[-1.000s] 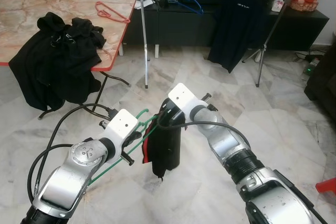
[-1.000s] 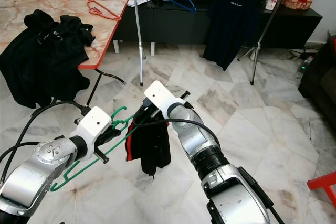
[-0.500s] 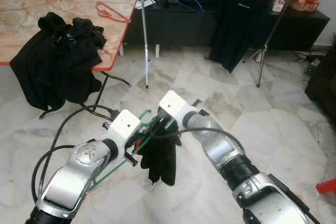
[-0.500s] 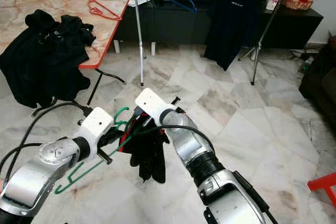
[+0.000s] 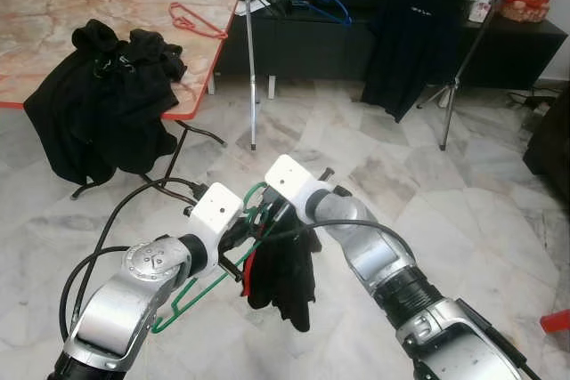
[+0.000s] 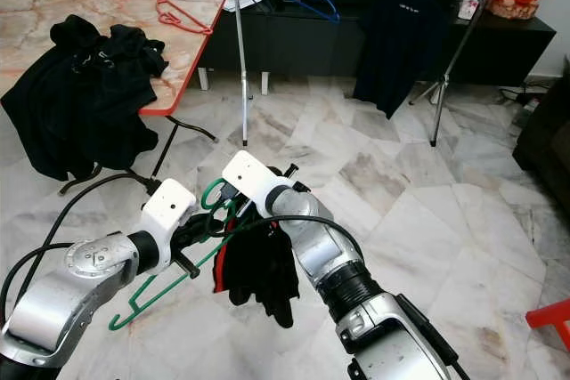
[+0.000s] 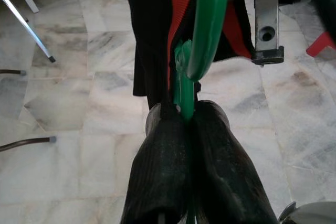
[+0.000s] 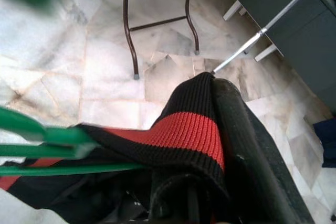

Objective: Hang hanger

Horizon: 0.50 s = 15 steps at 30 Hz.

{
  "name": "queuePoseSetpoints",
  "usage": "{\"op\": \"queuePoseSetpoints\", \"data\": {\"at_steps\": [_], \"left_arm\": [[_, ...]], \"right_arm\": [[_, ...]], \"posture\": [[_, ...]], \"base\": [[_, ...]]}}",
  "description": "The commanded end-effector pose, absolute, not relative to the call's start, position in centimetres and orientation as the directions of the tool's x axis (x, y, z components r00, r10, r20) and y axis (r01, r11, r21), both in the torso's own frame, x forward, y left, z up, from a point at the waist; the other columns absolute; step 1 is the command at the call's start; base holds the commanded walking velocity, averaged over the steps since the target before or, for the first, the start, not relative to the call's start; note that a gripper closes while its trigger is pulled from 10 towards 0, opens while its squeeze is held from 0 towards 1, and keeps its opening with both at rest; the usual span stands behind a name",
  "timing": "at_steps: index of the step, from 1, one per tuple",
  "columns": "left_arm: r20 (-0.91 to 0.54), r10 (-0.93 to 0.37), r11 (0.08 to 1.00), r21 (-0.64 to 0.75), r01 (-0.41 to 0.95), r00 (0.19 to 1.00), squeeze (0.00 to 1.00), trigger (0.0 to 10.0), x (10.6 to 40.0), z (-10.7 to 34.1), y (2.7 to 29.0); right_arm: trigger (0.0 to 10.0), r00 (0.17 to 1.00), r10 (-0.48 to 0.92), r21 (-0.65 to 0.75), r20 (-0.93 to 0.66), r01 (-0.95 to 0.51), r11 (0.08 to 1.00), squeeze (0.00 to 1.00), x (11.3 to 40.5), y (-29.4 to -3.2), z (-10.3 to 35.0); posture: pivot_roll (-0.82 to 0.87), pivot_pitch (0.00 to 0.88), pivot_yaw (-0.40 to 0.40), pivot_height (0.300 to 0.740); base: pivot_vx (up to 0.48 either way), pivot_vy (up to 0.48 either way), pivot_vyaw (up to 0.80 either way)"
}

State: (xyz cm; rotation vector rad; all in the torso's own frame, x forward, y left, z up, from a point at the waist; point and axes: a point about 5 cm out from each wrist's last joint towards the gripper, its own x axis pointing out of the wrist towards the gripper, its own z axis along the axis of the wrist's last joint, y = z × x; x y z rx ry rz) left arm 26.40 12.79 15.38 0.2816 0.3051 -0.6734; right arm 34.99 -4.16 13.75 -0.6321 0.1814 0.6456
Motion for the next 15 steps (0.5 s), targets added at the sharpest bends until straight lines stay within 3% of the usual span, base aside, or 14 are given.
{"op": "queuePoseSetpoints", "data": {"at_steps": [1,5,15], "left_arm": [[-0.333,-0.592,0.731,0.160,0.663,0.734,0.00,10.0,26.2,15.9,12.5],[-0.330,-0.560,0.757,0.170,0.631,0.760,0.00,10.0,26.6,15.7,12.7],[-0.303,-0.557,0.771,0.158,0.617,0.773,0.00,10.0,27.0,15.7,12.5]], "right_arm": [[10.0,0.794,0.530,-0.486,-0.297,-0.604,0.632,0.00,35.1,-3.9,15.0],[10.0,0.828,0.489,-0.420,-0.274,-0.561,0.714,0.00,36.0,-5.4,15.7],[10.0,0.777,0.570,-0.138,-0.267,-0.616,0.776,0.00,35.7,-6.3,16.2]], "posture": [[0.05,0.021,-0.093,0.716],[0.05,0.020,-0.090,0.716],[0.04,0.022,-0.089,0.716]], "base": [[0.000,0.000,0.00],[0.000,0.000,0.00],[0.000,0.000,0.00]]}}
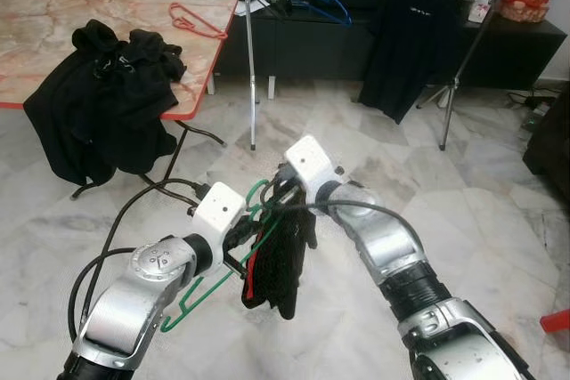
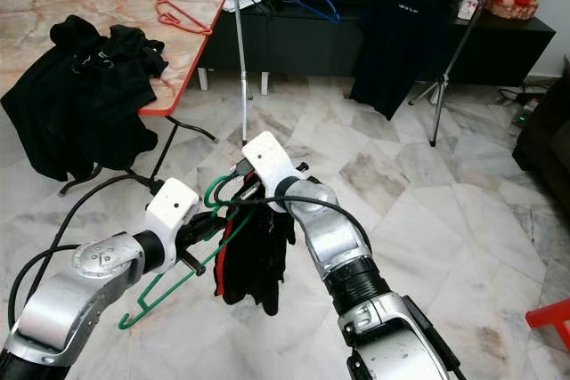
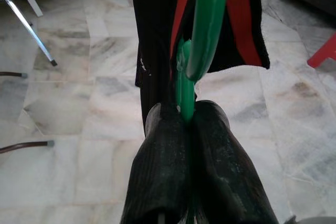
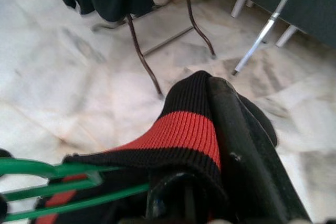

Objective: Hang hanger

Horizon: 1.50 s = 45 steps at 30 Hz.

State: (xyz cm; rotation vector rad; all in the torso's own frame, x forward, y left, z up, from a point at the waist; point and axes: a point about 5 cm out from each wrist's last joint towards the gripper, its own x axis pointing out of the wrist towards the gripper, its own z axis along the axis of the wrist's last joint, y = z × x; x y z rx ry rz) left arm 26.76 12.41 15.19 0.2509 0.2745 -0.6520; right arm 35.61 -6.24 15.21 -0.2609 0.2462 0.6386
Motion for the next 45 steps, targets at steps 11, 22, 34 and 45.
{"op": "queuePoseSetpoints", "data": {"at_steps": [11,22,34,45], "left_arm": [[-0.277,-0.572,0.766,0.156,0.624,0.772,0.00,10.0,27.1,16.0,12.4],[-0.262,-0.624,0.732,0.131,0.668,0.736,0.00,10.0,26.7,16.3,12.2],[-0.168,-0.628,0.751,0.125,0.649,0.760,0.00,10.0,27.0,17.5,12.1],[-0.134,-0.637,0.750,0.122,0.650,0.759,0.00,10.0,27.0,17.9,12.1]], "right_arm": [[10.0,0.687,0.696,0.220,-0.210,-0.660,0.718,0.00,34.6,-7.0,16.8],[10.0,0.503,0.851,0.253,-0.147,-0.813,0.524,0.00,31.4,-6.2,17.3],[10.0,0.479,0.876,0.408,-0.059,-0.789,0.459,0.00,29.2,-7.2,18.1],[10.0,0.480,0.834,0.134,-0.273,-0.839,0.527,0.00,27.9,-10.9,17.9]], "posture": [[0.04,0.027,-0.093,0.716],[0.04,0.030,-0.089,0.716],[0.03,0.035,-0.092,0.716],[0.01,0.037,-0.086,0.716]], "base": [[0.000,0.000,0.00],[0.000,0.000,0.00],[0.000,0.000,0.00],[0.000,0.000,0.00]]}}
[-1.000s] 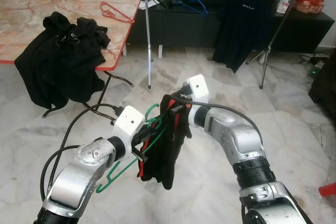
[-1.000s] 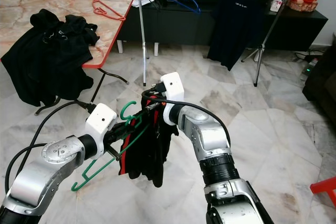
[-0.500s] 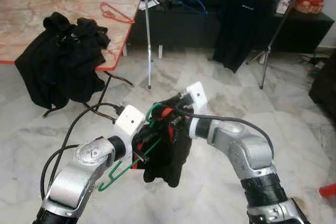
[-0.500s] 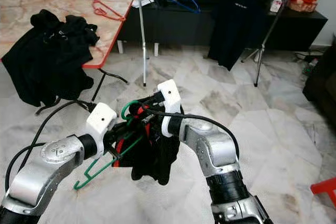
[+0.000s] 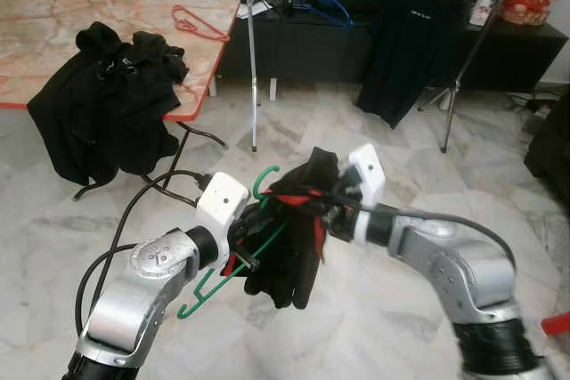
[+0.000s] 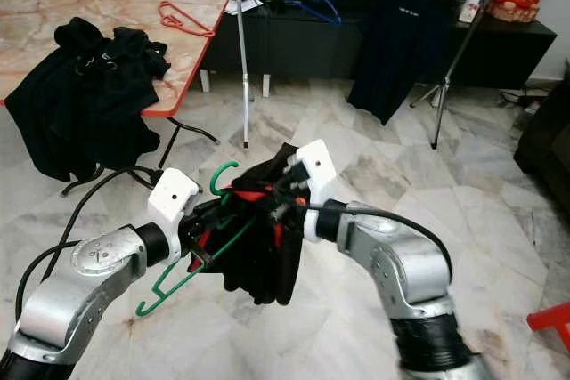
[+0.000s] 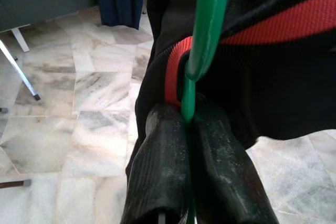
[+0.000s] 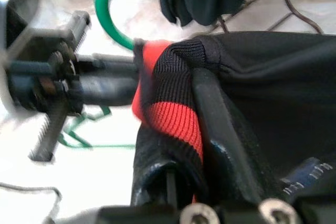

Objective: Hang hanger

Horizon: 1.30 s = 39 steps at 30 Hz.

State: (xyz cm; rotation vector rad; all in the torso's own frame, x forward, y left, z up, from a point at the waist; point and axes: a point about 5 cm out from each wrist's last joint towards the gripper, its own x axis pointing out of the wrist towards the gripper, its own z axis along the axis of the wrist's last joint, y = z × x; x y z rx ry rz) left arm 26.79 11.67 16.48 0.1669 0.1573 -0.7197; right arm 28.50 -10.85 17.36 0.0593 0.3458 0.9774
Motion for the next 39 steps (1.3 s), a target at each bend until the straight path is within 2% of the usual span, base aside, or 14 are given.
{"op": "queuePoseSetpoints", "data": {"at_steps": [1,8,11,13,17,18,19,21,26,28,34,39], "left_arm": [[-0.134,-0.637,0.750,0.122,0.650,0.759,0.00,10.0,27.0,17.9,12.1],[-0.124,-0.659,0.733,0.115,0.671,0.742,0.00,10.0,27.0,18.0,11.7],[-0.124,-0.657,0.734,0.115,0.669,0.743,0.00,10.0,27.0,17.9,11.7],[-0.124,-0.652,0.739,0.119,0.664,0.748,0.00,10.0,27.0,17.9,11.8],[-0.114,-0.646,0.745,0.120,0.656,0.755,0.00,10.0,27.1,18.0,11.9],[-0.110,-0.644,0.747,0.121,0.654,0.757,0.00,10.0,27.2,18.1,11.9],[-0.096,-0.643,0.750,0.118,0.650,0.760,0.00,10.0,27.3,18.2,11.8],[-0.091,-0.647,0.748,0.115,0.654,0.757,0.00,10.0,27.3,18.3,11.7],[-0.119,-0.704,0.692,0.102,0.714,0.700,0.00,10.0,26.7,17.9,11.1],[-0.126,-0.717,0.679,0.094,0.728,0.686,0.00,10.0,26.5,17.9,11.0],[-0.136,-0.732,0.663,0.083,0.744,0.668,0.00,10.0,26.1,17.7,10.8],[-0.138,-0.735,0.660,0.076,0.747,0.663,0.00,10.0,26.0,17.5,10.7]], "right_arm": [[10.0,0.480,0.834,0.134,-0.273,-0.839,0.527,0.00,27.9,-10.9,17.9],[10.0,0.453,0.836,0.044,-0.309,-0.872,0.488,0.00,27.4,-11.7,18.0],[10.0,0.407,0.869,0.050,-0.280,-0.898,0.437,0.00,26.9,-11.6,18.3],[10.0,0.348,0.897,0.041,-0.271,-0.927,0.372,0.00,25.9,-12.0,18.4],[10.0,0.393,0.870,0.020,-0.299,-0.908,0.418,0.00,26.5,-12.6,17.9],[10.0,0.416,0.856,0.010,-0.307,-0.898,0.440,0.00,26.7,-12.8,17.7],[10.0,0.473,0.824,-0.003,-0.314,-0.868,0.497,0.00,27.5,-13.3,17.6],[10.0,0.504,0.805,-0.006,-0.311,-0.848,0.529,0.00,27.9,-13.5,17.6],[10.0,0.640,0.734,0.000,-0.228,-0.754,0.657,0.00,29.9,-13.7,18.5],[10.0,0.667,0.715,0.011,-0.211,-0.730,0.684,0.00,30.4,-13.7,18.7],[10.0,0.674,0.722,0.042,-0.154,-0.726,0.686,0.00,30.8,-13.3,19.4],[10.0,0.593,0.801,0.112,-0.077,-0.793,0.598,0.00,30.0,-12.5,20.2]], "posture": [[0.01,0.037,-0.086,0.716],[0.01,0.027,-0.085,0.716],[0.01,0.027,-0.085,0.716],[0.01,0.019,-0.087,0.716],[0.01,0.019,-0.087,0.716],[0.01,0.009,-0.085,0.716],[0.01,0.004,-0.082,0.716],[0.01,0.004,-0.082,0.716],[0.01,0.004,-0.082,0.716],[0.01,0.004,-0.082,0.716],[0.01,0.008,-0.083,0.716],[0.01,0.013,-0.086,0.716]], "base": [[0.000,0.000,0.00],[0.000,0.000,0.00],[0.000,0.000,0.00],[0.000,0.000,0.00],[0.000,0.000,0.00],[0.000,0.000,0.00],[0.000,0.000,0.00],[0.000,0.000,0.00],[0.000,0.000,0.00],[0.000,0.000,0.00],[0.000,0.000,0.00],[0.000,0.000,0.00]]}}
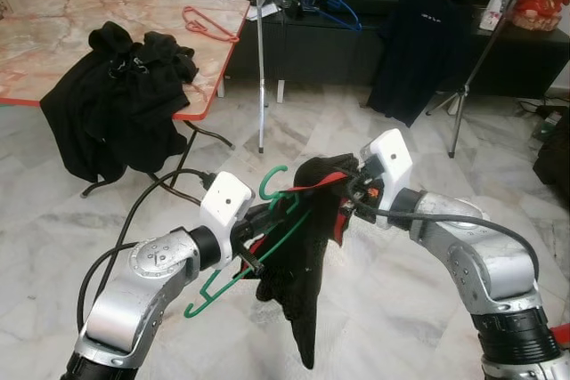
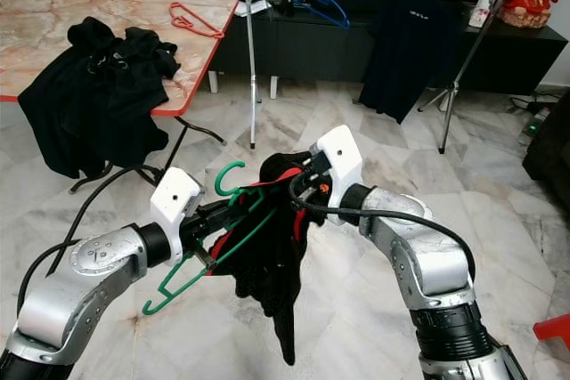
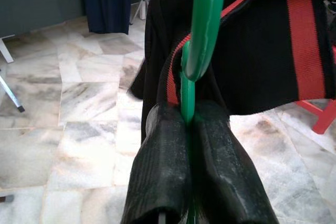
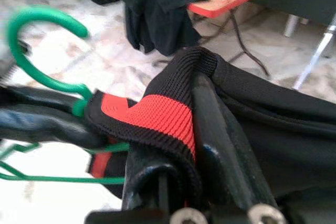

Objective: Hang hanger

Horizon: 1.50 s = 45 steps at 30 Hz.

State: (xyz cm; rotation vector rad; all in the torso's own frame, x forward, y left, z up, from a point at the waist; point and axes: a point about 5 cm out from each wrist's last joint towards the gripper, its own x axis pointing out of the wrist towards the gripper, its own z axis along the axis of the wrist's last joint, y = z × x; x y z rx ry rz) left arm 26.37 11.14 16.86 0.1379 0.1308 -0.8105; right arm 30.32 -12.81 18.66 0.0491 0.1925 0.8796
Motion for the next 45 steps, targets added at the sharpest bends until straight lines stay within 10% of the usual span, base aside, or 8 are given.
{"op": "queuePoseSetpoints", "data": {"at_steps": [1,11,22,35,45], "left_arm": [[-0.138,-0.736,0.660,0.076,0.748,0.663,0.00,10.0,26.0,17.5,10.7],[-0.155,-0.775,0.614,0.050,0.788,0.613,0.00,10.0,25.4,17.4,10.4],[-0.345,-0.727,0.582,0.150,0.799,0.594,0.00,10.0,24.9,15.9,12.9],[-0.473,-0.759,0.445,0.123,0.887,0.447,0.00,10.0,23.2,15.2,13.5],[-0.401,-0.684,0.566,0.237,0.790,0.610,0.00,10.0,25.6,15.8,13.3]], "right_arm": [[10.0,0.591,0.804,0.115,-0.073,-0.795,0.595,0.00,29.9,-12.5,20.3],[10.0,0.496,0.867,0.093,-0.051,-0.862,0.499,0.00,28.7,-11.8,20.3],[10.0,0.772,0.613,-0.010,-0.167,-0.623,0.782,0.00,32.6,-15.9,19.9],[10.0,0.821,0.519,-0.163,-0.238,-0.561,0.812,0.00,33.8,-16.9,19.2],[10.0,0.785,0.582,-0.139,-0.211,-0.614,0.777,0.00,33.7,-15.5,19.6]], "posture": [[0.01,0.013,-0.086,0.716],[0.01,0.018,-0.085,0.716],[0.01,0.022,-0.083,0.716],[0.02,0.024,-0.083,0.716],[0.02,0.018,-0.083,0.716]], "base": [[0.000,0.000,0.00],[0.000,0.000,0.00],[0.000,0.000,0.00],[0.000,0.000,0.00],[0.000,0.000,0.00]]}}
